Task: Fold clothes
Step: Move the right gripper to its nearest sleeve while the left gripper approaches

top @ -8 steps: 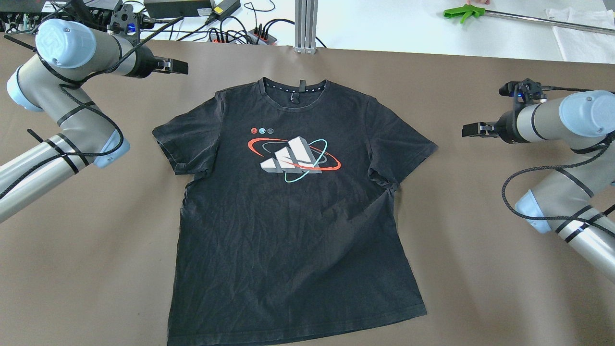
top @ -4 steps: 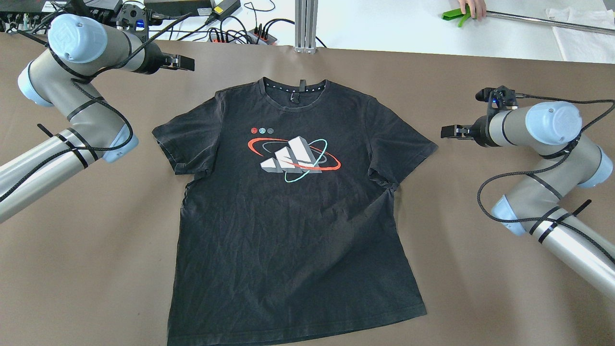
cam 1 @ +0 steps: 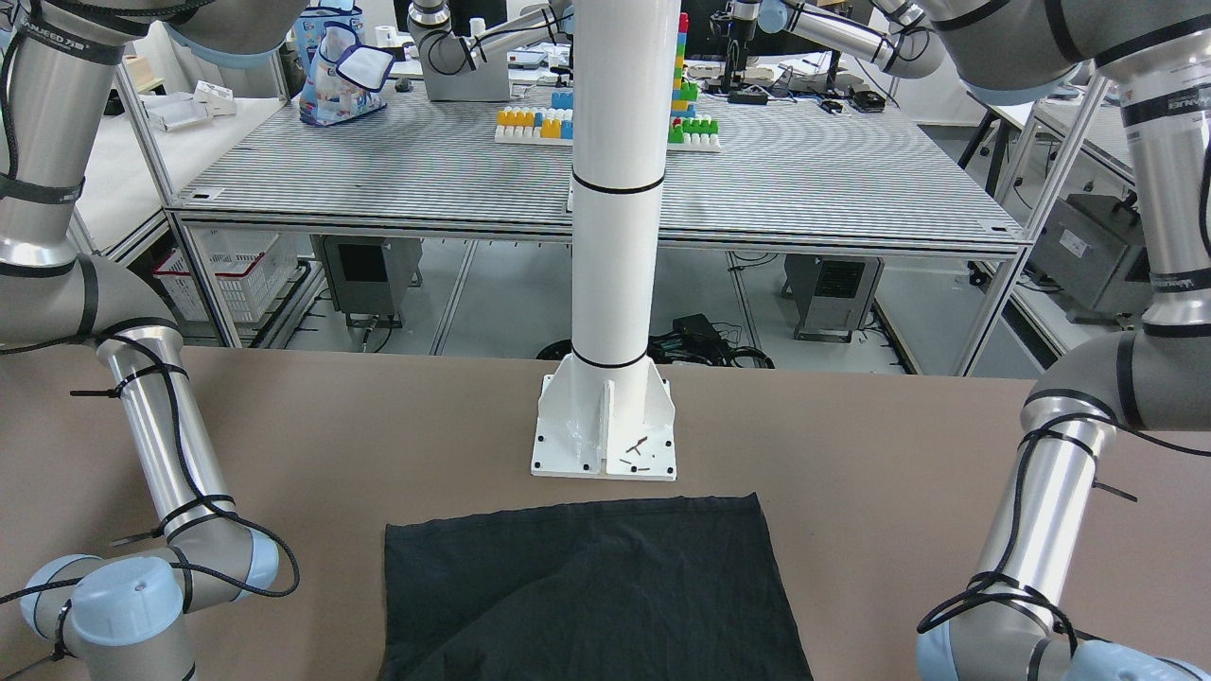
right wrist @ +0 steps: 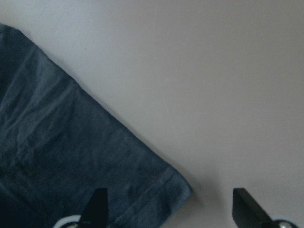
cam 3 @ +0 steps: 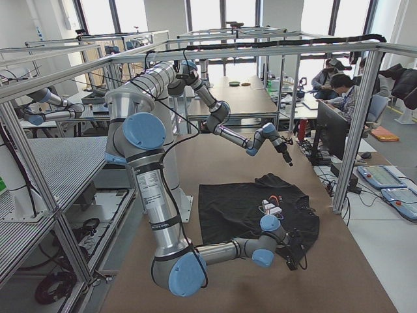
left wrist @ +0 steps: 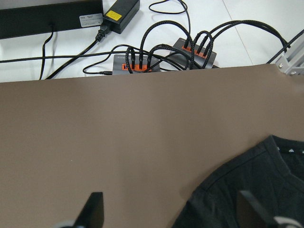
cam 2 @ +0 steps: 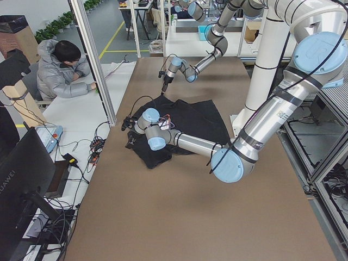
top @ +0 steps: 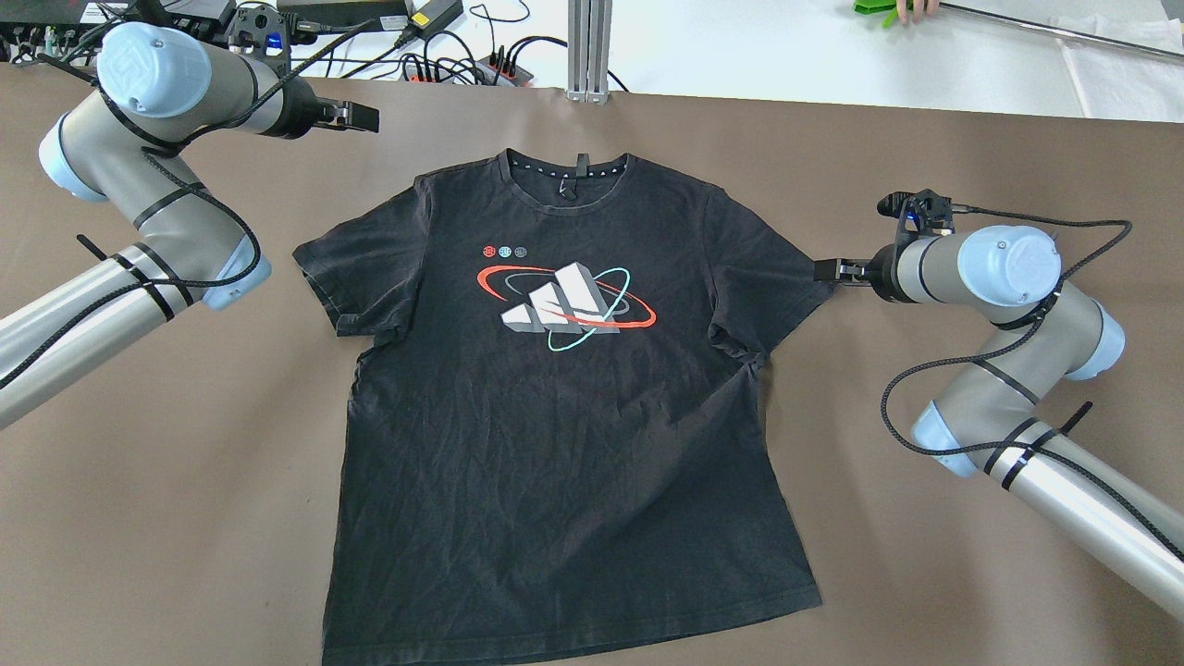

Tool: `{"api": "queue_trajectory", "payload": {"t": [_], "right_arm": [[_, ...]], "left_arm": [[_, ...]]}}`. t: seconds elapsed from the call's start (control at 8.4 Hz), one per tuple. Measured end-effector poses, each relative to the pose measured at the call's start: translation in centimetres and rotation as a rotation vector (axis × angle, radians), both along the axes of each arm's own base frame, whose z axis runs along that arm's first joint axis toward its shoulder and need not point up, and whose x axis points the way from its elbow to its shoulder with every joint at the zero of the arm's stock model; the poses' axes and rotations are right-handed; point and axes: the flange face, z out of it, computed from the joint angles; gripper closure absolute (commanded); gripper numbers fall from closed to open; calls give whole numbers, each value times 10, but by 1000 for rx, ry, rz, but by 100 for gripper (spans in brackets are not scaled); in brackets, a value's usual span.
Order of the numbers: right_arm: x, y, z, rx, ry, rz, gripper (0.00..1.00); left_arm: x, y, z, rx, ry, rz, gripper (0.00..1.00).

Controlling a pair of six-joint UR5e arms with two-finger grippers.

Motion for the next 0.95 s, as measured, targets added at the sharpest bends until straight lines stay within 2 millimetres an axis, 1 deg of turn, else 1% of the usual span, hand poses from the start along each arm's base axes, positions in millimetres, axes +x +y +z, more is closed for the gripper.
{"api": "queue_trajectory", "payload": {"t": [0.12,0.24,0.36,0.48,0.83,0.95], "right_arm": [[-5,-2,2,-6,4,1,21],[-11,-5,3,-12,9,-1,60],[-14,-7,4,-15,12,-2,87],[-16,-8,4,-17,13,-2,100],[-15,-6,-3,-7,2,-5,100],[-14,-4,-11,3,-11,-9,100]], "left_arm": [[0,0,0,0,-1,0,0],[0,0,1,0,-1,0,0],[0,0,1,0,-2,0,0],[-1,0,2,0,-2,0,0],[-2,0,2,-1,-1,0,0],[-3,1,2,-1,2,-2,0]]}}
